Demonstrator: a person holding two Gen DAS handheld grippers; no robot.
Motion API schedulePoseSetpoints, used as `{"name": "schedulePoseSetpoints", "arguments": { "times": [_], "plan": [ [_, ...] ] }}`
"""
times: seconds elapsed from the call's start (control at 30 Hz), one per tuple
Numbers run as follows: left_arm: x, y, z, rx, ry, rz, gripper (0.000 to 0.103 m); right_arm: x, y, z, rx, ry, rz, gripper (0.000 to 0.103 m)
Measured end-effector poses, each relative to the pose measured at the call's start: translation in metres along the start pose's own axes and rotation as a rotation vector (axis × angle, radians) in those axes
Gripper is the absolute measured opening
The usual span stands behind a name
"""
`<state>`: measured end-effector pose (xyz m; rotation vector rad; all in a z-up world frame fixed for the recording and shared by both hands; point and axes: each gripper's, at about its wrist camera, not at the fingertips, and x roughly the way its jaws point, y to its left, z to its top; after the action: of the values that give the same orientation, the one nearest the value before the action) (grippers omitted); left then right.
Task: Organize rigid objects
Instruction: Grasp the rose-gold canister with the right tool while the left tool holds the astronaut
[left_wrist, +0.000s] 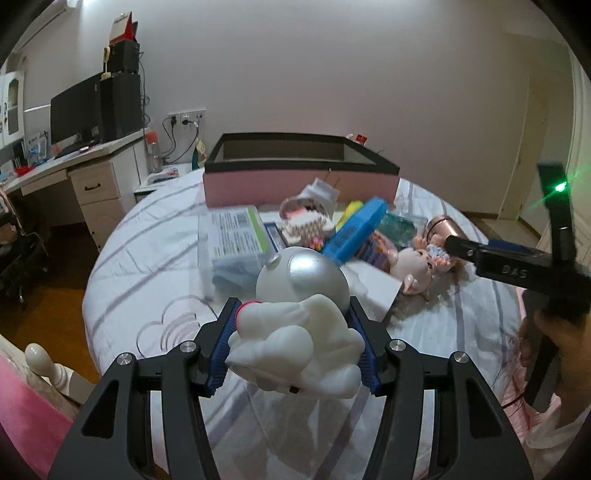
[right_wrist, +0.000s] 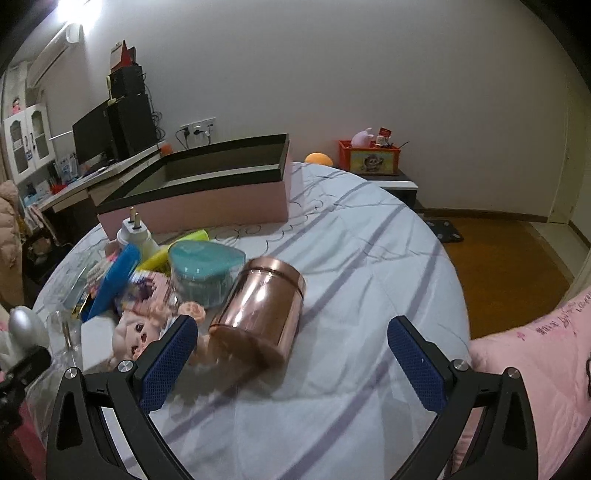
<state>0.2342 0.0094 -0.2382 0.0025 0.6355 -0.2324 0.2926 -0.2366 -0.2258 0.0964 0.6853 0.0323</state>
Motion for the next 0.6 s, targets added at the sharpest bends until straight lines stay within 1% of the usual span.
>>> {"name": "schedulePoseSetpoints", "arguments": {
  "times": [0.2, 0.27, 0.3, 0.4, 0.5, 0.57, 0.6],
  "plan": [
    [0.002, 0.000, 0.016, 0.007, -0.005, 0.006, 0.057, 0.018, -0.010, 0.016, 0.051, 0.057, 0.013, 0.100],
    [0.003, 0.000, 0.020, 0.012, -0.009, 0.004, 0.057, 0.016, -0.015, 0.018, 0.098, 0.060, 0.035, 0.097],
    [0.004, 0.000, 0.022, 0.014, -0.010, 0.003, 0.057, 0.017, -0.017, 0.019, 0.124, 0.061, 0.061, 0.096],
    [0.007, 0.002, 0.026, 0.008, -0.005, -0.003, 0.057, 0.028, -0.011, 0.022, 0.094, 0.084, 0.062, 0.092],
    [0.009, 0.003, 0.029, 0.005, 0.004, -0.008, 0.057, 0.034, -0.010, 0.022, 0.102, 0.111, 0.085, 0.081],
    [0.008, 0.004, 0.030, 0.007, 0.005, -0.008, 0.057, 0.034, -0.012, 0.021, 0.101, 0.113, 0.082, 0.081],
    [0.007, 0.003, 0.031, 0.010, 0.005, -0.011, 0.057, 0.035, -0.019, 0.020, 0.125, 0.118, 0.094, 0.081]
  ]
}}
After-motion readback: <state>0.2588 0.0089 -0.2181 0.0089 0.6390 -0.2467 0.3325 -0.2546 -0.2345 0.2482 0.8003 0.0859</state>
